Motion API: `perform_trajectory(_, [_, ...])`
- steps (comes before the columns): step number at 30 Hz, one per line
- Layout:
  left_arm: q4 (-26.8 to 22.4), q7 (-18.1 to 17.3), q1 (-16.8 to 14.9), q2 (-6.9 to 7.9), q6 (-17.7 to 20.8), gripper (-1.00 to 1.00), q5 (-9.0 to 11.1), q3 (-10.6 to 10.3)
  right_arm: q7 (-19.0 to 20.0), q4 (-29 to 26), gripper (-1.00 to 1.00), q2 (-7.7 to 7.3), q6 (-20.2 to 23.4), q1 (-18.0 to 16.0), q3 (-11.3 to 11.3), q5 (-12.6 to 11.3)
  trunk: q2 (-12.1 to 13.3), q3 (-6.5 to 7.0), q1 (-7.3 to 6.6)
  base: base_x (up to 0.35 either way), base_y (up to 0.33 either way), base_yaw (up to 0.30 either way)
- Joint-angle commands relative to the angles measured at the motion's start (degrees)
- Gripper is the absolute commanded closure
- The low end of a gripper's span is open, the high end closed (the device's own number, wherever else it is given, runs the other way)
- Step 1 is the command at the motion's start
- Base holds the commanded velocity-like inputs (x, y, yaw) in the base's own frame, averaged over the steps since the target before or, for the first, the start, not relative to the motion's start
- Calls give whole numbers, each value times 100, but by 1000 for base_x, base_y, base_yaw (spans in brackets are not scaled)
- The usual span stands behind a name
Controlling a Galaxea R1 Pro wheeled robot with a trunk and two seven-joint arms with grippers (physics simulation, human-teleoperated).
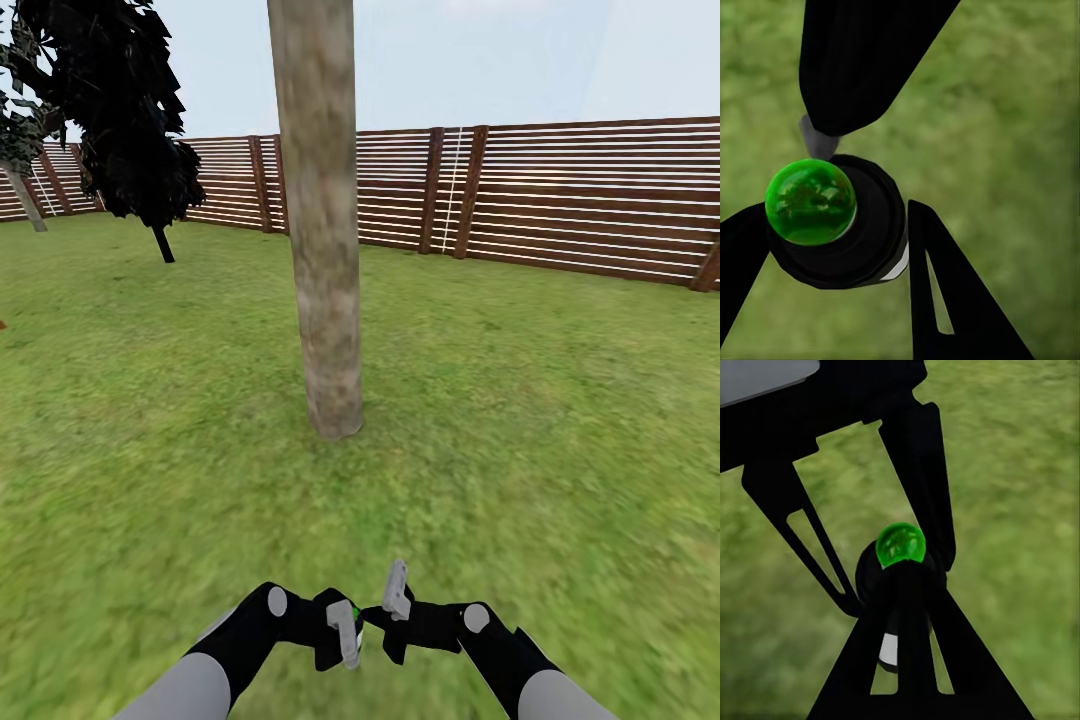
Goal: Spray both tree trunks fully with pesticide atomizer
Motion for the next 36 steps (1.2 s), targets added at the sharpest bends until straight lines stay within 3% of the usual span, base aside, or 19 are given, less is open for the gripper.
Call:
perform_trajectory(1, [4, 2, -4, 3, 12, 100, 4, 1, -1, 0, 100, 0, 0, 0, 0, 0, 0, 0, 0, 0, 0, 0])
perform_trajectory(7, [78, 22, 19, 127, 26, 100, -59, -25, 6, 7, 100, 0, 0, 0, 0, 3, 0, 0, 0, 0, 0, 0])
perform_trajectory(14, [82, 41, 59, 952, 40, 100, -75, -17, 7, 9, 100, -6, 0, 0, 0, 9, 0, 0, 0, 0, 0, 0])
perform_trajectory(15, [68, 53, 67, 1122, 41, 100, -75, -12, 7, 13, -100, -8, 0, 0, -2, 9, 0, 0, 0, 0, 0, 0])
perform_trajectory(16, [66, 58, 71, 1225, 41, 100, -75, -9, 7, 15, -100, -11, 0, 0, -4, 9, 0, 0, 0, 0, 0, 0])
perform_trajectory(18, [76, 77, 78, 1595, 48, 100, -42, 4, 7, 22, -100, -29, -5, 0, -8, 9, 0, 0, 0, 0, 0, 0])
perform_trajectory(22, [98, 217, 86, 1982, 99, 100, 8, 108, -8, 50, -100, -101, -8, 0, -28, 10, 0, 0, 0, 0, 0, 0])
perform_trajectory(24, [106, 475, 87, 2028, 263, 100, 53, 413, -29, 57, -100, -217, -9, 0, -35, 2, 0, 0, 0, 0, 0, 0])
perform_trajectory(26, [191, 994, 88, 2016, 567, 100, 99, 1014, -80, 68, -100, -410, -15, 0, -55, -23, 0, 0, 0, 0, 0, 0])
perform_trajectory(27, [282, 1286, 88, 1998, 668, 100, 114, 1362, -206, 110, -100, -540, -16, 4, -148, -80, 0, 0, 0, 0, 0, 0])
perform_trajectory(29, [424, 1653, 88, 1962, 734, 100, 145, 1819, -546, 316, -100, -707, -17, 7, -502, -288, 0, 0, 0, 0, 0, 0])
perform_trajectory(30, [522, 1955, 88, 1887, 757, 100, 263, 2242, -953, 642, -100, -780, -19, 8, -895, -485, 0, 0, 0, 0, 0, 0])
perform_trajectory(31, [563, 2139, 88, 1837, 765, 100, 369, 2504, -1216, 838, -100, -811, -22, 8, -1094, -567, 0, 0, 0, 0, 0, 0])
perform_trajectory(33, [720, 2636, 88, 1698, 776, 100, 692, 3069, -2194, 1258, -100, -861, -50, 10, -1375, -687, 0, 0, 0, 0, 0, 0])
perform_trajectory(35, [923, 2912, 88, 1649, 782, 100, 801, 3228, -3107, 1374, -100, -868, -164, 50, -1440, -773, 0, 0, 0, 0, 0, 0])
perform_trajectory(36, [1061, 3090, 88, 1634, 787, 100, 870, 3314, -3767, 1428, -100, -869, -345, 153, -1459, -892, 0, 0, 0, 0, 0, 0])
